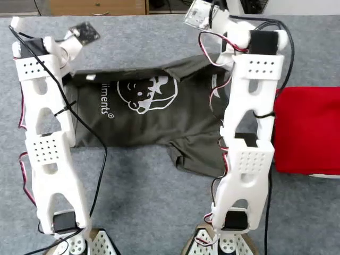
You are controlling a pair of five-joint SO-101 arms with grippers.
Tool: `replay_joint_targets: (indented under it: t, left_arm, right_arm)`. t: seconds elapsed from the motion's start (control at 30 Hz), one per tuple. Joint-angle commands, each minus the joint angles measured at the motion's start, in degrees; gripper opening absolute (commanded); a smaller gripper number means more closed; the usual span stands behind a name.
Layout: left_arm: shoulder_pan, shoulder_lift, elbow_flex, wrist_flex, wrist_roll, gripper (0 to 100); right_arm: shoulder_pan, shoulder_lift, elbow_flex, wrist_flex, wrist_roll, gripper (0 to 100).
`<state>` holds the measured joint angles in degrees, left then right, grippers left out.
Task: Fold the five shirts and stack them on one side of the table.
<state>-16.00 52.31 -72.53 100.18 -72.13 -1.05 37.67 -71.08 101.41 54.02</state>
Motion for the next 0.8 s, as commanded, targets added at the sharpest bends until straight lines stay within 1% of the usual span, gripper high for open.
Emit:
replay_joint_targets:
  t: [0.0, 0.17, 0.3, 0.37, 0.6, 0.67, 0.77]
  left_arm:
    - [-1.8, -1.6, 3.6, 0.7, -1.8, 2]
    - [-2.0, -1.6, 9.0, 0.7, -1.9, 2]
    - [-1.9, -1.6, 13.2, 0.7, -3.3, 6]
    - [-2.1, -1.6, 15.2, 0.7, -5.3, 4]
    - [-3.2, -1.7, 20.4, 0.8, -7.6, 2]
    - [-3.4, -3.7, 23.5, 0.8, -8.6, 2]
    - [-3.4, -9.4, 31.6, 0.8, -10.8, 2]
  right_arm:
    - [1.0, -9.2, 11.3, 1.1, -1.1, 0.2]
    - [0.6, -21.2, 35.3, 0.7, -1.1, 0.2]
    - [0.7, -27.6, 49.3, -0.8, -1.1, 0.2]
    - [0.7, -30.1, 53.8, -1.0, -1.1, 0.2]
    - [0.8, -35.2, 64.9, -1.0, -1.1, 0.2]
    - [0.9, -35.8, 67.3, -1.1, -1.1, 0.2]
    - [1.0, -36.4, 70.1, -2.8, -1.1, 0.2]
